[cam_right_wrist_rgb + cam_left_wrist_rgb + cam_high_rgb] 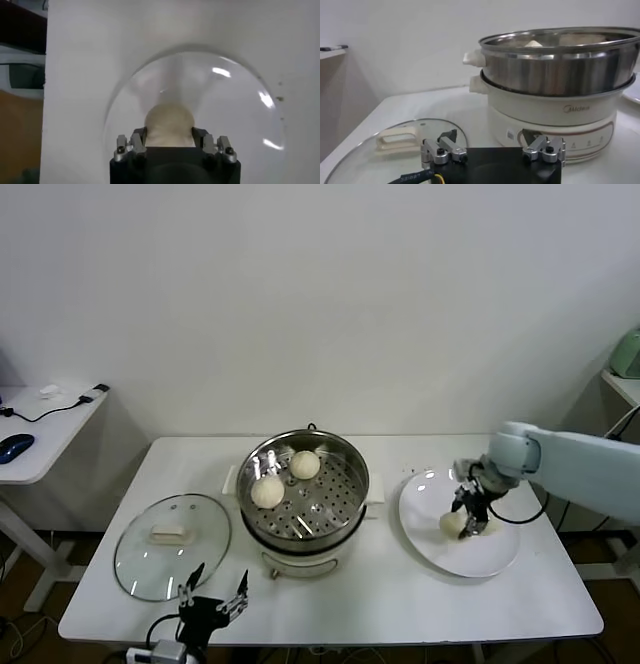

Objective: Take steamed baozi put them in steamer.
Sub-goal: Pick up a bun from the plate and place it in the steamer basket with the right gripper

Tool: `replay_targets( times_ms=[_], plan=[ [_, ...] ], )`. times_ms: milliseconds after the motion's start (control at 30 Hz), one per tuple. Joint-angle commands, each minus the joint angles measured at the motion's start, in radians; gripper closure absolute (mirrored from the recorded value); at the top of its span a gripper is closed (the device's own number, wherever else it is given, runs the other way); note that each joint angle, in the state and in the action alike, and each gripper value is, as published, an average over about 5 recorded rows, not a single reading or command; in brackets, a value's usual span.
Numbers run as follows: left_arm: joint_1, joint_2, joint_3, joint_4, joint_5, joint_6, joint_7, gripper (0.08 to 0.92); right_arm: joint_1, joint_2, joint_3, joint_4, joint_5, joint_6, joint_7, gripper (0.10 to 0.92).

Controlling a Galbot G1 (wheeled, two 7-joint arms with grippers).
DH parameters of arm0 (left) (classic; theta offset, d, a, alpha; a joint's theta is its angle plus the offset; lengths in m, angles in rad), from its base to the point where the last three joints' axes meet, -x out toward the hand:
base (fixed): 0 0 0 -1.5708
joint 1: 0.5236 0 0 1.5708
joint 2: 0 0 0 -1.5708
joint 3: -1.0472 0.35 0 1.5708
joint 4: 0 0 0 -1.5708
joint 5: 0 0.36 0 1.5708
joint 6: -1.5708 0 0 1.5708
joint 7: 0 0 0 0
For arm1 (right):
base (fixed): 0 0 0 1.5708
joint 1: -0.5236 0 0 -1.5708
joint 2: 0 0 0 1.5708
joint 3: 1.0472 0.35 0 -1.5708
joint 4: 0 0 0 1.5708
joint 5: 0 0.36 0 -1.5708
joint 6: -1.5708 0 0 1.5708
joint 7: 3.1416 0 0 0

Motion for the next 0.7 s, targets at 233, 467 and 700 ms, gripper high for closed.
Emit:
replay_targets(
  times_ms=[233,467,700],
  plan=[
    [0.002,0.006,0.009,-0.003,0.003,-0.001,0.001,0.177,0.484,0.315,0.020,0.143,0.090,0.260,-0.082,0.406],
    [0.003,0.007,0.010,-0.004,0.003,-0.003,0.001,0.177,0.373,0.471,0.084,0.242,-0.074,0.584,-0.089,0.406],
    [0.009,0.004,0.005,-0.009,0.001,-0.003,0.000,0.177,0.225,0.546,0.054,0.200,-0.212,0.779,-0.065,0.404]
  ],
)
